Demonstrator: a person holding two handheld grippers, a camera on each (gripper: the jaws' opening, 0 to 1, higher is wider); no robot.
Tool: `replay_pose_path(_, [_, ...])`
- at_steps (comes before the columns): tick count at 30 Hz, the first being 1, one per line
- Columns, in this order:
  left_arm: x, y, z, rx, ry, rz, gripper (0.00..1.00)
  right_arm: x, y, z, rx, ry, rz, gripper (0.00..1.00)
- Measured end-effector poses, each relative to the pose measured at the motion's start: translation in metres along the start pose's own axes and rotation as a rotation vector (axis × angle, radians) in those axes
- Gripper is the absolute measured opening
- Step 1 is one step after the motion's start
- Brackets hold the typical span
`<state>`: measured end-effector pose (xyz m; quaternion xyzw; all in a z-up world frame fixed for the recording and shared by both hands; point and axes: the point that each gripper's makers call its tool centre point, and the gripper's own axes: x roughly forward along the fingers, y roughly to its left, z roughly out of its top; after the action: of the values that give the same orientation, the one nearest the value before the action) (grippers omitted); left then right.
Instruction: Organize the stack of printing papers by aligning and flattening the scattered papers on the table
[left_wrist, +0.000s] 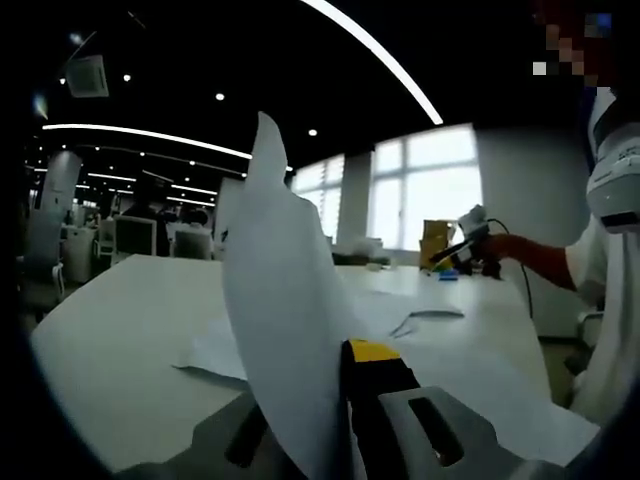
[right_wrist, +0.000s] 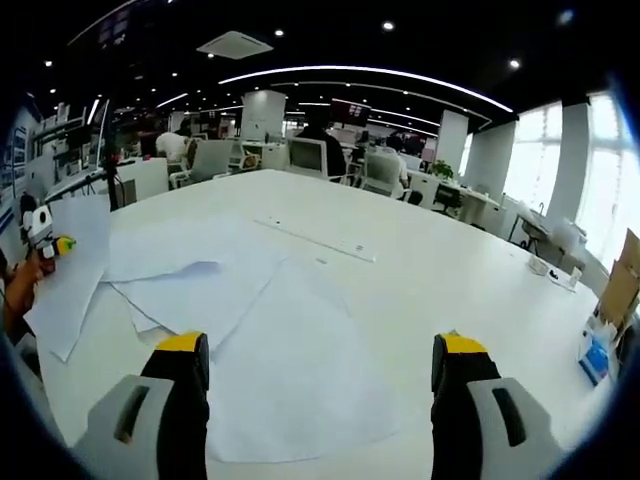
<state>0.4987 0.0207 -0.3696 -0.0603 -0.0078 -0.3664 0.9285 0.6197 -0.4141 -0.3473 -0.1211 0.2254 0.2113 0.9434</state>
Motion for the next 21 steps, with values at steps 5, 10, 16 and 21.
replay_pose_path(5, [0.0017, -0.0014, -0.0006, -0.001, 0.005, -0.006, 0.06, 0.0015, -0.0007, 0.0004, -0.005, 0.003, 0.0, 0.87])
replay_pose_path(10, [0.002, -0.0015, 0.0001, 0.001, 0.003, -0.004, 0.06, 0.0028, -0.0018, 0.0012, -0.002, 0.002, 0.0, 0.87])
replay_pose_path(16, [0.003, -0.0022, -0.0003, 0.004, 0.006, -0.004, 0.06, 0.0066, -0.0004, 0.0, -0.007, 0.011, 0.008, 0.87])
replay_pose_path(21, [0.004, -0.0022, -0.0015, 0.006, 0.011, -0.001, 0.06, 0.0098, -0.0058, -0.0003, -0.005, 0.012, 0.006, 0.87])
